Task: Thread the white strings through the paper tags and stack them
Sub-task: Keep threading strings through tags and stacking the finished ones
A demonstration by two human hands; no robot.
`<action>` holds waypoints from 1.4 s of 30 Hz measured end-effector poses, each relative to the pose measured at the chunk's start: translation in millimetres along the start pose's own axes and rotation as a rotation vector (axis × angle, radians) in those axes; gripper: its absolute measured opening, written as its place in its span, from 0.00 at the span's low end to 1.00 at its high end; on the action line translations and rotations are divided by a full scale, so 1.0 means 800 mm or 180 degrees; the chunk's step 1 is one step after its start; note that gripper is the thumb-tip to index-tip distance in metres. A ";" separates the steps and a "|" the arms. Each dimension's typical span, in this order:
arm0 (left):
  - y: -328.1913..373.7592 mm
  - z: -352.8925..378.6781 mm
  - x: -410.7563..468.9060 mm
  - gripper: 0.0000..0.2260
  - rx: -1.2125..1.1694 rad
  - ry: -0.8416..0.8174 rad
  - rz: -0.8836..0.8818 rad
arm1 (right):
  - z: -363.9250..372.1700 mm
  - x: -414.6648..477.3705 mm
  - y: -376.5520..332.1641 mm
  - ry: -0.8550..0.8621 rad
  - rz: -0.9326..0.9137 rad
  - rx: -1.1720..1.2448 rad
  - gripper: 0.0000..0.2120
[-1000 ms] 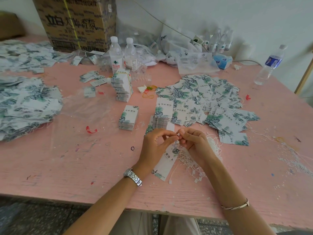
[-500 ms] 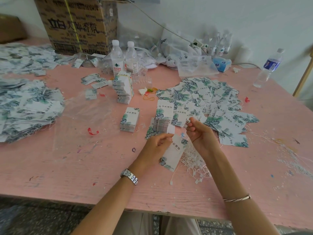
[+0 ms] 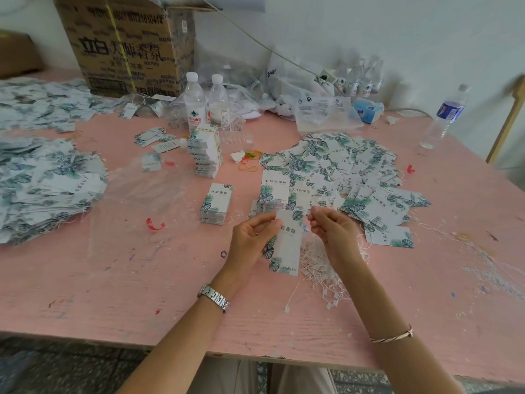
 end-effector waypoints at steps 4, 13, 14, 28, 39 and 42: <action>0.000 -0.004 0.000 0.08 0.0020 0.0293 0.0216 | 0.000 -0.009 0.003 -0.0170 -0.0111 -0.0388 0.07; -0.002 -0.009 0.000 0.08 0.0329 0.0695 0.0692 | 0.016 -0.046 0.005 -0.0353 -0.0502 -0.1097 0.11; -0.002 -0.009 0.000 0.08 0.0364 0.0710 0.0730 | 0.021 -0.052 0.005 -0.0509 -0.0590 -0.1220 0.13; -0.003 -0.006 0.003 0.13 0.0630 0.0662 0.0747 | 0.015 -0.054 -0.002 -0.0731 -0.0750 -0.1466 0.09; -0.004 -0.002 0.000 0.14 0.0575 0.0414 0.0773 | -0.044 0.016 -0.059 -0.0095 -0.1233 -0.1959 0.07; -0.007 -0.004 0.002 0.08 0.0666 0.0403 0.0825 | -0.085 0.062 -0.073 0.0299 -0.1212 -0.2437 0.05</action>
Point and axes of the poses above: each hand's wrist, its own x-axis towards the middle knuckle, its own z-axis out of the palm, y = z × x, the point moved 3 cm from there along x, towards the middle knuckle, and after that the axes turned 11 degrees about -z, right-handed, at the moved point
